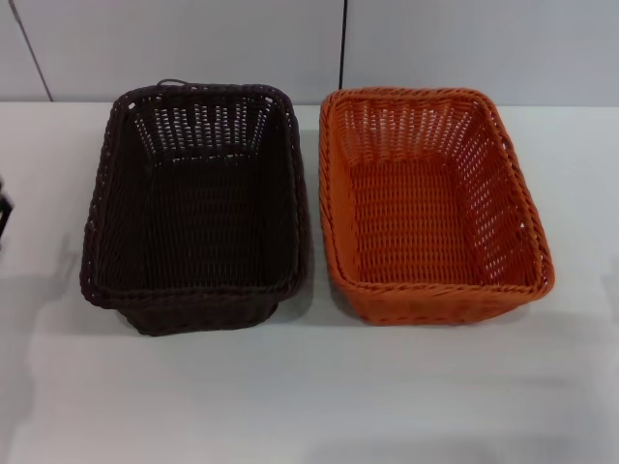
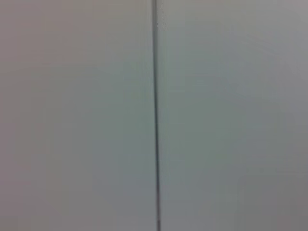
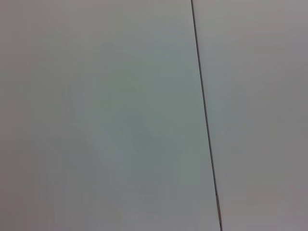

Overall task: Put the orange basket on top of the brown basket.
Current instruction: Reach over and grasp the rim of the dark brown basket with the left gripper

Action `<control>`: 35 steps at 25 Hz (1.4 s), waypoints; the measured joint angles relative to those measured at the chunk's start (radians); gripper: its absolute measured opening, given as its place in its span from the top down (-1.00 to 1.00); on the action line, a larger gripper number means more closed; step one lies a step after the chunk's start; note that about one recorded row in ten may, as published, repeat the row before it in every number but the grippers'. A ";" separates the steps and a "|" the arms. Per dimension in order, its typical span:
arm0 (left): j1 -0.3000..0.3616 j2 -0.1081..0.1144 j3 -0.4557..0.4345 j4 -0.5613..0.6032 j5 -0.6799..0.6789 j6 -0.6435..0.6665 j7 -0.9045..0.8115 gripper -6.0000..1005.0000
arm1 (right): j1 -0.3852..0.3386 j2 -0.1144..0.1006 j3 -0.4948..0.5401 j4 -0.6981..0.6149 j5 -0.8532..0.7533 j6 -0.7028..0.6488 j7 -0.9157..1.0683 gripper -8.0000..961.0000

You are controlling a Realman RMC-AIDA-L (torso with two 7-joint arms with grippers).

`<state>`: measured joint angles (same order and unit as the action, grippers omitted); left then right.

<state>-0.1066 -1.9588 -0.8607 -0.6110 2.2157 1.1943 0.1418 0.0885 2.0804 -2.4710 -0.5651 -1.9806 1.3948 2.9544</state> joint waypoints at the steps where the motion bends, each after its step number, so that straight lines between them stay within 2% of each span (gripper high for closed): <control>1: 0.004 0.018 -0.009 -0.054 0.004 -0.040 0.021 -0.59 | 0.000 0.000 0.000 -0.001 0.001 0.000 0.000 -0.70; 3: 0.027 0.054 -0.049 -0.192 0.008 -0.151 0.096 -0.59 | 0.001 0.000 0.004 -0.002 0.001 -0.001 0.000 -0.70; 4: 0.054 0.075 -0.106 -0.323 0.020 -0.266 0.166 -0.59 | 0.002 0.000 0.006 -0.002 0.002 -0.003 0.000 -0.70; 6: 0.088 0.080 -0.165 -0.427 0.048 -0.363 0.206 -0.59 | 0.004 0.000 0.008 -0.004 0.002 -0.004 0.000 -0.70; 8: 0.139 0.077 -0.255 -0.572 0.104 -0.530 0.223 -0.59 | 0.006 0.000 0.010 -0.005 0.005 -0.004 0.000 -0.70; 10: 0.181 0.063 -0.369 -0.737 0.151 -0.767 0.224 -0.59 | 0.011 0.000 0.012 -0.005 0.011 -0.004 0.000 -0.70; 11: 0.190 0.050 -0.425 -0.804 0.162 -0.911 0.227 -0.59 | 0.014 0.000 0.012 -0.006 0.018 -0.004 0.000 -0.70; 12: 0.193 0.027 -0.499 -0.886 0.171 -1.087 0.235 -0.59 | 0.017 0.000 0.012 -0.006 0.022 -0.006 0.000 -0.70; 13: 0.193 0.027 -0.499 -0.886 0.171 -1.087 0.235 -0.59 | 0.020 0.000 0.012 -0.006 0.027 -0.008 0.000 -0.70; 14: 0.179 -0.019 -0.608 -0.976 0.179 -1.351 0.263 -0.59 | 0.023 0.000 0.012 -0.006 0.029 -0.013 0.000 -0.70; 15: 0.154 -0.060 -0.682 -1.017 0.183 -1.539 0.302 -0.59 | 0.028 0.000 0.012 -0.006 0.030 -0.022 0.000 -0.70; 16: 0.139 -0.082 -0.719 -1.035 0.185 -1.621 0.321 -0.59 | 0.032 0.000 0.012 -0.005 0.031 -0.031 0.000 -0.70; 18: 0.089 -0.103 -0.776 -1.051 0.186 -1.799 0.342 -0.59 | 0.038 0.000 0.012 -0.005 0.031 -0.044 0.000 -0.70; 20: 0.032 -0.101 -0.787 -1.040 0.207 -1.907 0.326 -0.59 | 0.042 -0.001 0.013 0.001 0.031 -0.054 0.000 -0.70; 26: -0.029 -0.104 -0.794 -0.987 0.270 -1.946 0.303 -0.59 | 0.043 -0.003 0.017 0.004 0.031 -0.055 0.000 -0.70; 30: -0.080 -0.103 -0.802 -0.894 0.297 -1.953 0.283 -0.59 | 0.040 -0.003 0.025 0.008 0.031 -0.051 0.000 -0.70; 35: -0.101 -0.104 -0.805 -0.839 0.320 -1.936 0.279 -0.59 | 0.040 -0.003 0.025 0.009 0.031 -0.050 -0.001 -0.70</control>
<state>-0.2081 -2.0631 -1.6655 -1.4500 2.5354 -0.7413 0.4211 0.1285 2.0769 -2.4462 -0.5564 -1.9495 1.3452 2.9536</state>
